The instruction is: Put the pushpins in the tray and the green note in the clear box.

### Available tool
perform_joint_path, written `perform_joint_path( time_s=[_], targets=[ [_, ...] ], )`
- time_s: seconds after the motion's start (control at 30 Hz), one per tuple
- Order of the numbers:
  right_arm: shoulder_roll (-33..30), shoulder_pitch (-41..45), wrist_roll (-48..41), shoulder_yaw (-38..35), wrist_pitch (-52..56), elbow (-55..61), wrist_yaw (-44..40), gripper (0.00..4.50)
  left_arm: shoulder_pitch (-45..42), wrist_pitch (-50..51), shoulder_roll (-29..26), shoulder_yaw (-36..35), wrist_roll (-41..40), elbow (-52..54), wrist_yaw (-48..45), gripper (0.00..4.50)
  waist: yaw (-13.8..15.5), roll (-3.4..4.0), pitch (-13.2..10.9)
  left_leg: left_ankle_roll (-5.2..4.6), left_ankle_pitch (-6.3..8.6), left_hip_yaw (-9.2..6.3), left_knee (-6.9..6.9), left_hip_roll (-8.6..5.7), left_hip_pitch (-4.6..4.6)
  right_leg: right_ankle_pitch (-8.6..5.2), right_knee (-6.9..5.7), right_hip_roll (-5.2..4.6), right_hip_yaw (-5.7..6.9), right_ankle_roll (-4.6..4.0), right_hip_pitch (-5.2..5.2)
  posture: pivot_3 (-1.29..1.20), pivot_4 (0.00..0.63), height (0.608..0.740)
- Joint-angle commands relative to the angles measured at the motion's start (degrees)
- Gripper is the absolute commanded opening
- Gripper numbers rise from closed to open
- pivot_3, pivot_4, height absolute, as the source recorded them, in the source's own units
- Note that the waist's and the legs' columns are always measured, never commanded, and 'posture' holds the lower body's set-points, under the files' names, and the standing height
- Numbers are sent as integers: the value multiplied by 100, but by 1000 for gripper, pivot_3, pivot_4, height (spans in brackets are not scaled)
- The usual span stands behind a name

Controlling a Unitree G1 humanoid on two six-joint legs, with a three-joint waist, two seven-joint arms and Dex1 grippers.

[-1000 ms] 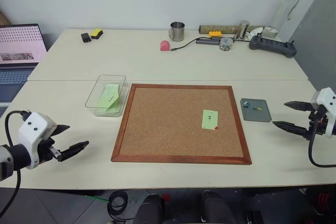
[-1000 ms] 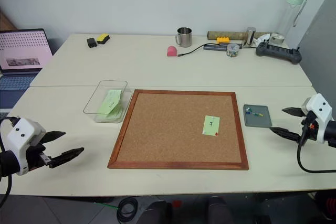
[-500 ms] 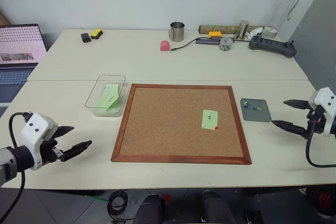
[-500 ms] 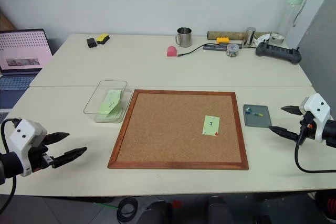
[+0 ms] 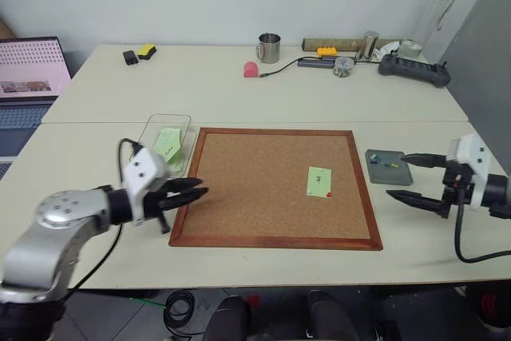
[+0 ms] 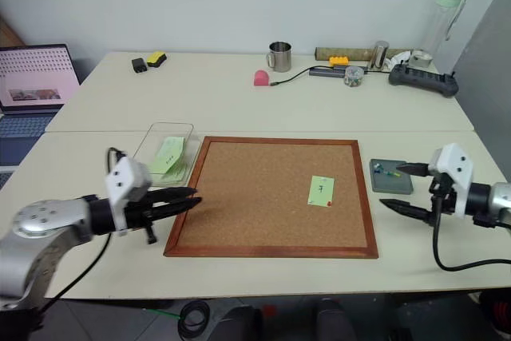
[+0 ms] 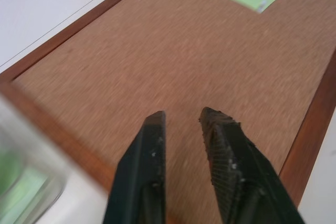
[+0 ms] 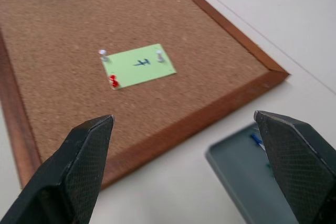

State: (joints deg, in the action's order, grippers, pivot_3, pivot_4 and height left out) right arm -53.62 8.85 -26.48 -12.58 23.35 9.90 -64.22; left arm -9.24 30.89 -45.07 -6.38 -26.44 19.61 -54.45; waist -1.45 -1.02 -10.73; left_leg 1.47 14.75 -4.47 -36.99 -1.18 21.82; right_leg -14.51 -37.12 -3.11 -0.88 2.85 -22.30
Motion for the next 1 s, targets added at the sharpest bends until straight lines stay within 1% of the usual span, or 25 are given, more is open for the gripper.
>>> perform_joint_path(
  time_s=[0.03, 0.13, 0.23, 0.47, 0.67, 0.9, 0.97, 1.0],
  targets=[
    [229, 412, 1, 421, 143, 267, 173, 4500, -673, -240, 523, 780, 294, -300, 101, 63, -5, 0, 0, 0, 0, 3, -1, -3, 0, 1, 0, 0, -3, 3, 1, 0, 150, 740],
    [539, 830, 246, 846, 76, -61, 302, 4500, -1084, -674, 1001, 1291, 702, -899, 153, 63, -8, -2, 0, 0, 0, 4, -4, -10, 1, 4, 2, 0, -4, 7, 1, 0, 150, 740],
    [803, 1202, 493, 1138, -25, -443, 455, 4500, -1282, -1105, 1368, 1603, 1030, -1497, 240, 63, -13, -1, 0, 0, 0, 5, -1, -12, 0, 5, 1, 1, -4, 7, -1, 0, 150, 740],
    [1306, 1914, 1187, 1786, -326, -1417, 652, 4500, -1360, -1843, 2084, 1845, 1452, -2700, 405, 63, -10, -1, 1, 0, -1, -1, -4, -11, 2, 7, -1, -1, -4, 7, -3, 0, 150, 740],
    [1644, 2189, 1658, 2092, -1048, -2120, 667, 4500, -1314, -2044, 2211, 1883, 1645, -3057, 423, 63, -8, 1, 3, 0, -1, -2, -4, -11, 1, 7, -4, -2, 0, 8, -2, 0, 150, 740],
    [2013, 2374, 1864, 2106, -1676, -2812, 724, 4500, -1261, -2063, 2209, 1902, 1717, -3064, 374, 63, -9, 4, 5, 0, -2, -2, -6, -12, -5, 10, -9, -2, -4, 10, 1, 0, 150, 740],
    [2077, 2398, 1892, 2076, -1784, -2939, 716, 4141, -1250, -2061, 2215, 1899, 1725, -3058, 381, 0, -9, 4, 5, 0, -2, -3, -6, -12, -5, 10, -9, -2, -3, 10, 0, 0, 150, 740],
    [2102, 2404, 1904, 2071, -1832, -2995, 717, 4058, -1238, -2057, 2218, 1897, 1726, -3049, 387, 0, -9, 4, 5, 0, -2, -3, -6, -11, -5, 10, -9, -2, -3, 10, 0, 0, 150, 740]
  ],
)
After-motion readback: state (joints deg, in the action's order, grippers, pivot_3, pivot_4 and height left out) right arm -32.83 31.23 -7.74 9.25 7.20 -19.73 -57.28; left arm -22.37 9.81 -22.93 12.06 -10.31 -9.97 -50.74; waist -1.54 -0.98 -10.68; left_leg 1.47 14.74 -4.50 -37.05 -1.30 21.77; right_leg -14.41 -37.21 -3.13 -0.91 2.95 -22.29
